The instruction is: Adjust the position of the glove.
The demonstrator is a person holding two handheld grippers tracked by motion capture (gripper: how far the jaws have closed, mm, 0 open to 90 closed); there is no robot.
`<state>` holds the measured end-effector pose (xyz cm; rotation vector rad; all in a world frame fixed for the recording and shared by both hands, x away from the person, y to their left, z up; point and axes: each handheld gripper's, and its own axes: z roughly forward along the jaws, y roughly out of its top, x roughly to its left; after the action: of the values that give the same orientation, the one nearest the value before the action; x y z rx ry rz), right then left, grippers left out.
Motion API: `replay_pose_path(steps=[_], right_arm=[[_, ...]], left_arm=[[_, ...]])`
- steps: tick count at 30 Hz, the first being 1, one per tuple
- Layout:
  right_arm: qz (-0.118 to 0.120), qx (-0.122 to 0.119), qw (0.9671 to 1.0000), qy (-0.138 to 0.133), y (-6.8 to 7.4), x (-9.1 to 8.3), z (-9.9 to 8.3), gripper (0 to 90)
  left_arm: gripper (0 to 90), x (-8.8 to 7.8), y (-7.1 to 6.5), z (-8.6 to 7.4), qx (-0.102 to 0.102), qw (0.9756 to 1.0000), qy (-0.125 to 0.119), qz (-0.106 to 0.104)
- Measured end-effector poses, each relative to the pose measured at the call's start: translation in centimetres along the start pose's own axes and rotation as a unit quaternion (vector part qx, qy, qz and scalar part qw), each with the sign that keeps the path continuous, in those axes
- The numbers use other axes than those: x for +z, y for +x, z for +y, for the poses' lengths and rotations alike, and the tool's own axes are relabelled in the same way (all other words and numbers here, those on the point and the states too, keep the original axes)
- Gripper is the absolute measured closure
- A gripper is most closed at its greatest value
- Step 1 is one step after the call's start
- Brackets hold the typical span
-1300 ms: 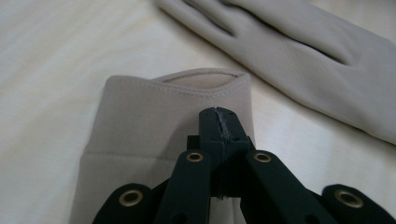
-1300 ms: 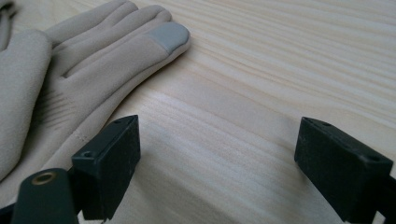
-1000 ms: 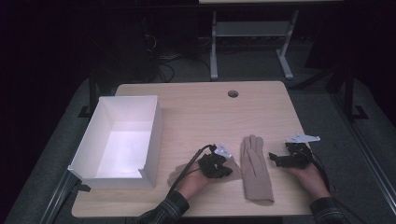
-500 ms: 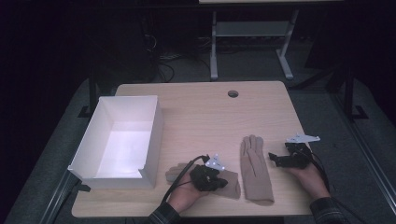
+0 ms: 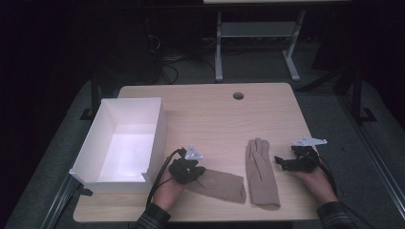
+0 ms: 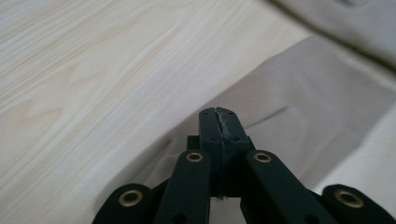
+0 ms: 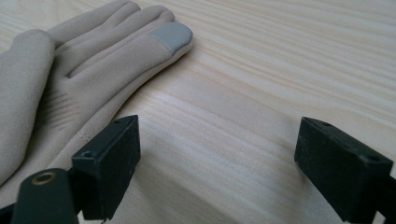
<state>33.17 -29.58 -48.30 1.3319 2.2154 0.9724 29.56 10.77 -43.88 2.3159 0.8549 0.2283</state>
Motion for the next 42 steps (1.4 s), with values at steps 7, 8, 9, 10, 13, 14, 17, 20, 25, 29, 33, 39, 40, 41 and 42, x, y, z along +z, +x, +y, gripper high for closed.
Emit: replay_pose_path(steps=[7, 8, 9, 10, 13, 14, 17, 20, 25, 29, 33, 39, 40, 41, 42], right_arm=[[0.0, 0.0, 1.0, 0.0, 0.0, 0.0, 0.0, 14.0], [0.0, 0.0, 1.0, 0.0, 0.0, 0.0, 0.0, 14.0], [0.0, 0.0, 1.0, 0.0, 0.0, 0.0, 0.0, 14.0], [0.0, 0.0, 1.0, 0.0, 0.0, 0.0, 0.0, 14.0], [0.0, 0.0, 1.0, 0.0, 0.0, 0.0, 0.0, 14.0], [0.0, 0.0, 1.0, 0.0, 0.0, 0.0, 0.0, 14.0], [0.0, -0.002, 1.0, 0.0, 0.0, 0.0, 0.0, 14.0], [0.0, -0.001, 1.0, 0.0, 0.0, 0.0, 0.0, 14.0], [0.001, -0.002, 1.0, 0.0, 0.0, 0.0, 0.0, 14.0], [0.001, -0.002, 1.0, 0.0, 0.0, 0.0, 0.0, 14.0], [0.001, -0.003, 1.0, 0.0, 0.0, 0.0, 0.0, 14.0], [0.002, -0.003, 1.0, -0.001, 0.0, 0.0, 0.0, 14.0], [0.002, -0.003, 1.0, 0.0, 0.0, 0.0, 0.0, 14.0], [0.002, -0.003, 1.0, 0.0, 0.0, 0.0, 0.0, 14.0], [0.002, -0.004, 1.0, 0.0, 0.0, 0.0, 0.0, 14.0]], left_arm=[[89.8, 1.9, 0.8, 0.3, -0.004, 0.9998, 0.019, 0.006], [89.8, 2.0, 0.8, 0.4, 0.001, 0.9998, 0.02, 0.008], [89.8, 2.2, 0.8, 0.5, 0.003, 0.9998, 0.018, 0.01], [89.8, 2.3, 0.8, 0.7, 0.007, 0.9997, 0.021, 0.011], [89.8, 2.9, 1.0, 1.4, 0.018, 0.9995, 0.019, 0.016], [89.8, 3.2, 1.0, 1.7, 0.018, 0.9996, 0.015, 0.018], [89.8, 3.9, 1.1, 2.5, 0.03, 0.9992, 0.015, 0.022], [89.8, 4.8, 1.5, 3.6, 0.044, 0.9986, 0.015, 0.023], [89.8, 6.4, 2.1, 5.4, 0.048, 0.9987, 0.006, 0.019], [89.8, 7.7, 2.7, 6.9, 0.05, 0.9987, 0.002, 0.011], [89.7, 8.3, 2.9, 7.9, 0.044, 0.999, -0.006, 0.003], [89.7, 6.6, 0.4, 7.8, 0.045, 0.9969, -0.033, -0.056], [89.7, 6.5, -0.2, 7.6, 0.048, 0.9961, -0.035, -0.064], [89.7, 6.4, -0.6, 7.4, 0.053, 0.9957, -0.034, -0.067], [89.7, 6.5, -1.0, 7.2, 0.057, 0.9953, -0.033, -0.071]])
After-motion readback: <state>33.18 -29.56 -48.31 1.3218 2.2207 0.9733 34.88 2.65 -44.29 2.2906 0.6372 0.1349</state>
